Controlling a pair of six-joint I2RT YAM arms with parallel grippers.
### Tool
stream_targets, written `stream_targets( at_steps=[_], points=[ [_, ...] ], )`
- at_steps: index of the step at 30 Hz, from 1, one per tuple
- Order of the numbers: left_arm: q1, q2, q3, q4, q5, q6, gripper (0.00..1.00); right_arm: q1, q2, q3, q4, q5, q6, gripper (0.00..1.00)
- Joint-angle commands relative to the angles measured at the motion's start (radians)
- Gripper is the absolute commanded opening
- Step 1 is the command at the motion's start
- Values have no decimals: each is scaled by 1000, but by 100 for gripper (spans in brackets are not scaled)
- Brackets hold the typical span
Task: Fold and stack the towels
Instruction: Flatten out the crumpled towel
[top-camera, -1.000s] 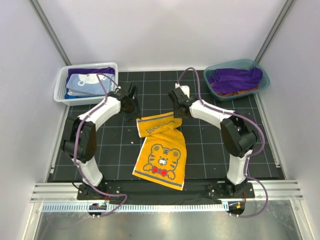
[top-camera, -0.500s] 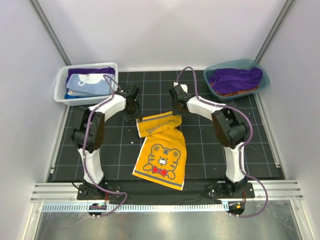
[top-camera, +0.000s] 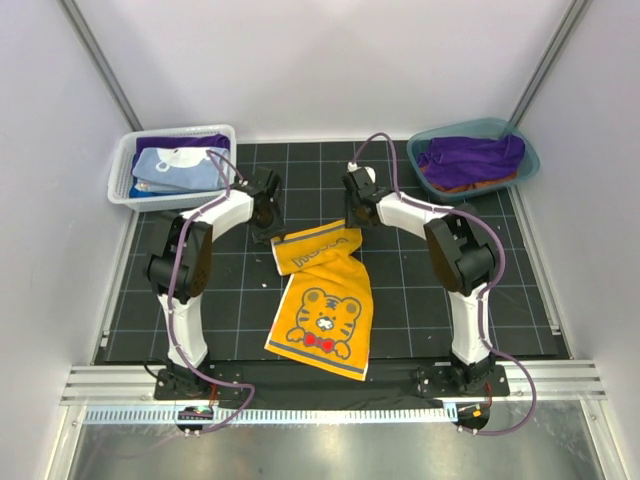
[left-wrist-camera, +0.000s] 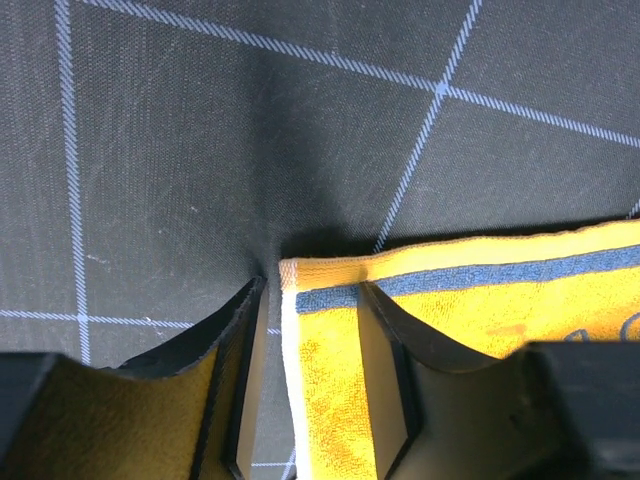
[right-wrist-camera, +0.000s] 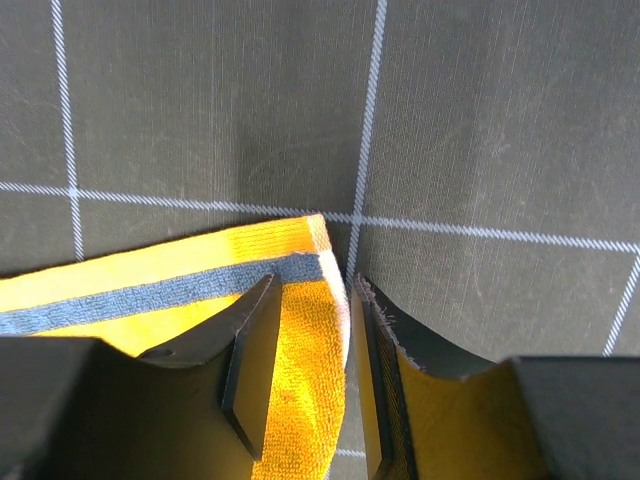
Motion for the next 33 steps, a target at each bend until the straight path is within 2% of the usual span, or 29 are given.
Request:
stream_targets(
  at_steps=[1, 16, 30, 33],
  points=[
    [4, 18, -19, 32, -32, -19, 43, -19, 9, -18, 50, -60, -2, 41],
    [4, 36, -6, 32, -27, -24, 30, -32, -43, -55, 113, -97, -9, 42],
    [4, 64, 52, -1, -31, -15, 14, -32, 31, -14, 78, -89, -37, 42],
    [4, 75, 78, -12, -31, -10, 9, -32, 48, -6, 77, -98, -40, 38]
  ],
)
